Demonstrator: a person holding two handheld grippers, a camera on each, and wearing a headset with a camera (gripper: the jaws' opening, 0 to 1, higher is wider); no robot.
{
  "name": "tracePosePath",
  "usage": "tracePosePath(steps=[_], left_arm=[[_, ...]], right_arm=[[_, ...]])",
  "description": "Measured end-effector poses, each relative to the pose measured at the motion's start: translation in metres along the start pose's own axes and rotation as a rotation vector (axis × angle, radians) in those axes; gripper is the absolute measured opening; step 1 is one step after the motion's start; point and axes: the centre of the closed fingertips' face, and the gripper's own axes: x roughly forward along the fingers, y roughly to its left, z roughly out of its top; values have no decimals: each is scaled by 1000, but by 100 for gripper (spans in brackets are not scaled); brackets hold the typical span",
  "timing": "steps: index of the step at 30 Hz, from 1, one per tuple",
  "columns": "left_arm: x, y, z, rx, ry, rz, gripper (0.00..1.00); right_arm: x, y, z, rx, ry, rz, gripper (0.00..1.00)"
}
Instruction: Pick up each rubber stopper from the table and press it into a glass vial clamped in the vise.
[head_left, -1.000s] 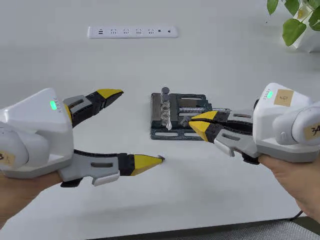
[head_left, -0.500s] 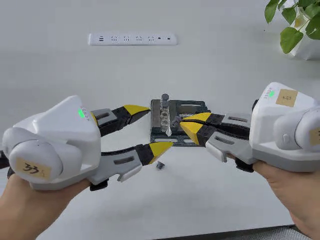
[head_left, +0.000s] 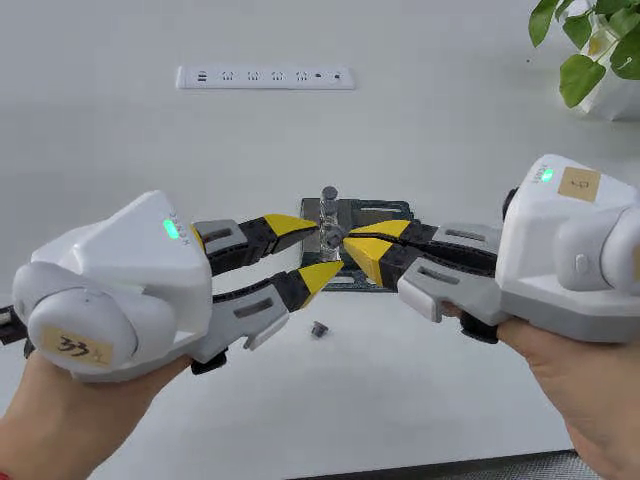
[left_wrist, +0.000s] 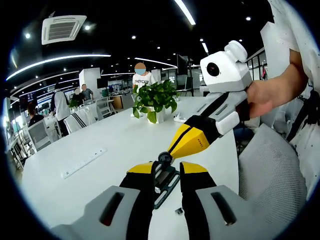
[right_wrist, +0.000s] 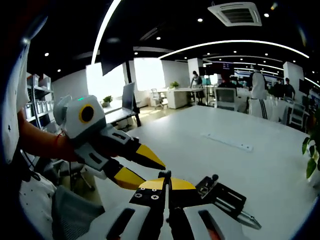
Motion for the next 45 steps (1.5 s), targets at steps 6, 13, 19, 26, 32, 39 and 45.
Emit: tracePosePath(steps=[6,13,19,26,32,39,45], left_arm=[[0,1,1,8,-7,2,11],[-1,2,1,15,-9,5,6],[-2,2,1,13,-10,6,6],[-2,1,1,7,-9,0,5],[-2,-1,-1,2,-4,-15,5],[-2,-3,-2,-4,3,-28,4],[-3,-5,-2,-11,2,-40,4]], right_arm=[[1,2,-1,1,2,9,0],[2,4,-1,4,-1,13,0],[2,4,-2,8,0,15,0],[2,5,-3,17,-1,20,0],[1,6,-4,24,8,35,0],[0,8,-6,13,18,48,0],[-1,9,-7,11,25,70,0]])
